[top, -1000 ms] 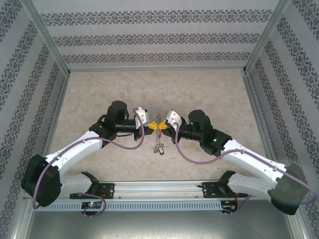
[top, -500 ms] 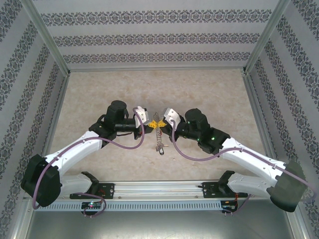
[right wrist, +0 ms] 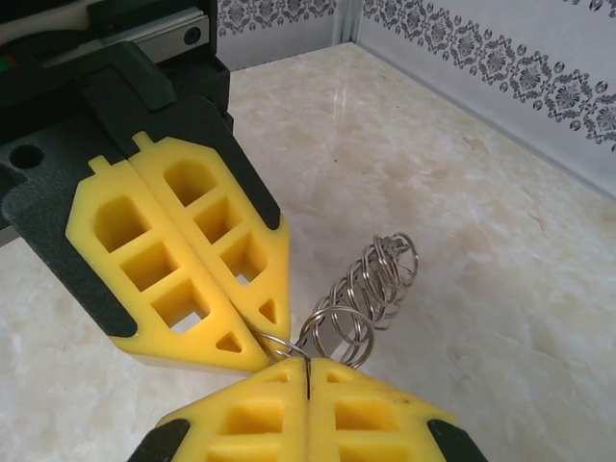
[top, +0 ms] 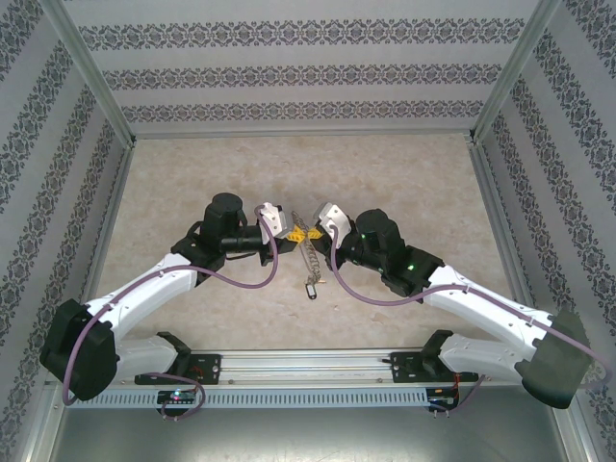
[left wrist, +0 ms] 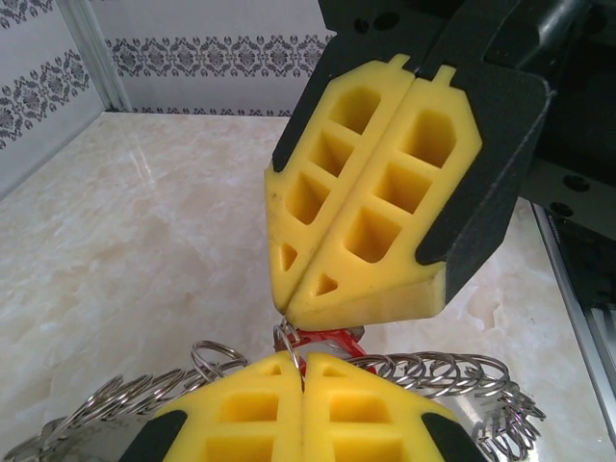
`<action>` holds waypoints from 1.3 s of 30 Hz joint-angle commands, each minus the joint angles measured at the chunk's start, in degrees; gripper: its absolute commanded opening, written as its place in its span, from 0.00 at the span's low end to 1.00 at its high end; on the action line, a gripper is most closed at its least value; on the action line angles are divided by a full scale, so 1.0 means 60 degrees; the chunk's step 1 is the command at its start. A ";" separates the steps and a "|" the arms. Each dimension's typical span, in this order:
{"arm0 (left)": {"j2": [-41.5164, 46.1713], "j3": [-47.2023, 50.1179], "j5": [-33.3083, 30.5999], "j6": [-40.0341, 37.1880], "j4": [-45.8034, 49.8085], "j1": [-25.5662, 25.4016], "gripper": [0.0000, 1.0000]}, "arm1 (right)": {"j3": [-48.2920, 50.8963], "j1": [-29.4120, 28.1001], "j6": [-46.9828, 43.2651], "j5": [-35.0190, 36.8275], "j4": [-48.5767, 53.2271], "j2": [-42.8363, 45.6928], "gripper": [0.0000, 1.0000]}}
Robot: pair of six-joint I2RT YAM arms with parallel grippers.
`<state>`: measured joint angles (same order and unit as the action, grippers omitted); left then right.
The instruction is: Put the keys on the keyring
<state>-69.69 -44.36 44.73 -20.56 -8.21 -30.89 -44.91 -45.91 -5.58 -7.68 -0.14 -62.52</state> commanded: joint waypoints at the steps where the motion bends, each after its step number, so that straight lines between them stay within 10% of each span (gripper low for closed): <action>1: 0.0373 0.0124 0.0856 0.0101 -0.0522 -0.0156 0.00 | -0.0142 0.0079 0.0280 0.0875 -0.0152 0.0127 0.00; 29: 0.0189 0.1823 -0.1423 0.1530 -0.3246 -0.0166 0.00 | -0.1188 0.0350 0.0813 0.0770 0.0366 0.0027 0.00; 39: -0.0242 0.0862 -0.0624 0.0305 -0.1145 -0.0154 0.08 | -0.1420 0.0254 0.0456 0.0382 0.0452 -0.0160 0.00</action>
<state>-70.24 -37.98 39.29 -16.29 -22.09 -31.88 -50.04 -44.77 -1.39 -7.84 5.72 -64.29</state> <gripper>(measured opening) 0.076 0.059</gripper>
